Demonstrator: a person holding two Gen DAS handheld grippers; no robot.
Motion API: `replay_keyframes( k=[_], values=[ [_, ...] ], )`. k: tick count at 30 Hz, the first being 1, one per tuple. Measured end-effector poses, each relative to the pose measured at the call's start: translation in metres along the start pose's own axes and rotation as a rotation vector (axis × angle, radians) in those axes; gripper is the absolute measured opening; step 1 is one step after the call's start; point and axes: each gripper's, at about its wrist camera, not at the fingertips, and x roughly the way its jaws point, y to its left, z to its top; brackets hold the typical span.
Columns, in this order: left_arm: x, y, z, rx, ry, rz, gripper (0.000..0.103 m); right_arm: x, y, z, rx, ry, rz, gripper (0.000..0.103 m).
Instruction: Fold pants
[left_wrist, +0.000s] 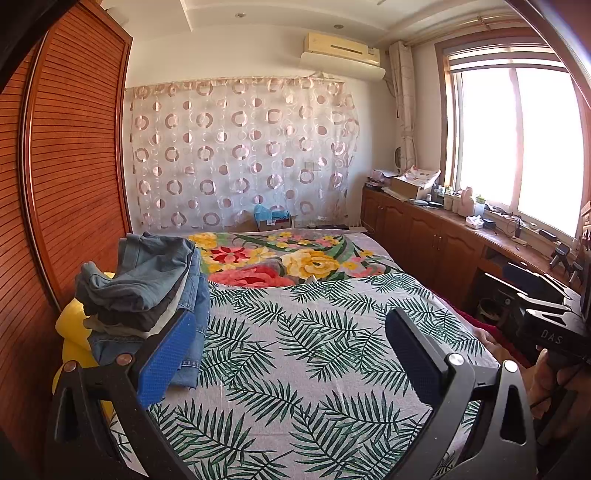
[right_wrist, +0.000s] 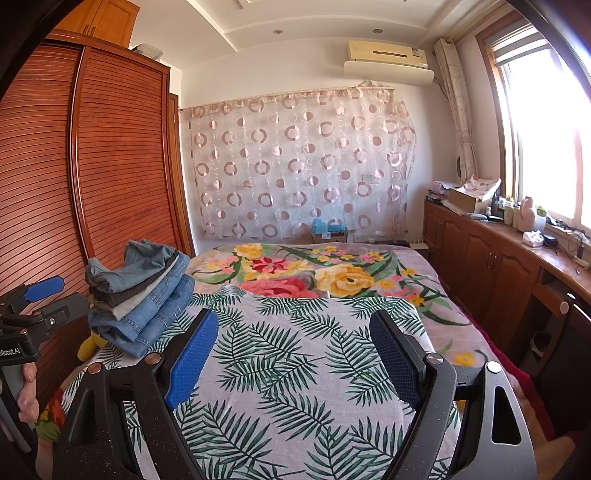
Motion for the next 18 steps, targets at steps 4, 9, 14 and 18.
replay_keyframes(
  k=[4, 9, 14, 18],
  values=[
    [-0.0002, 0.0, -0.0002, 0.0, 0.0, 0.0, 0.102, 0.0001, 0.0, -0.0002, 0.001, -0.001, 0.0, 0.085],
    [-0.0004, 0.0, -0.0005, 0.0, -0.003, 0.0, 0.102, 0.0004, -0.0003, 0.0, 0.001, 0.001, -0.001, 0.085],
    [0.0006, 0.0001, -0.0012, 0.001, -0.001, 0.0, 0.102, 0.0004, 0.0002, -0.0002, 0.001, -0.001, -0.002, 0.085],
    [0.0007, 0.0, -0.0016, 0.001, -0.003, -0.001, 0.102, 0.0006, 0.0, -0.0001, 0.001, -0.001, 0.0, 0.086]
  ],
)
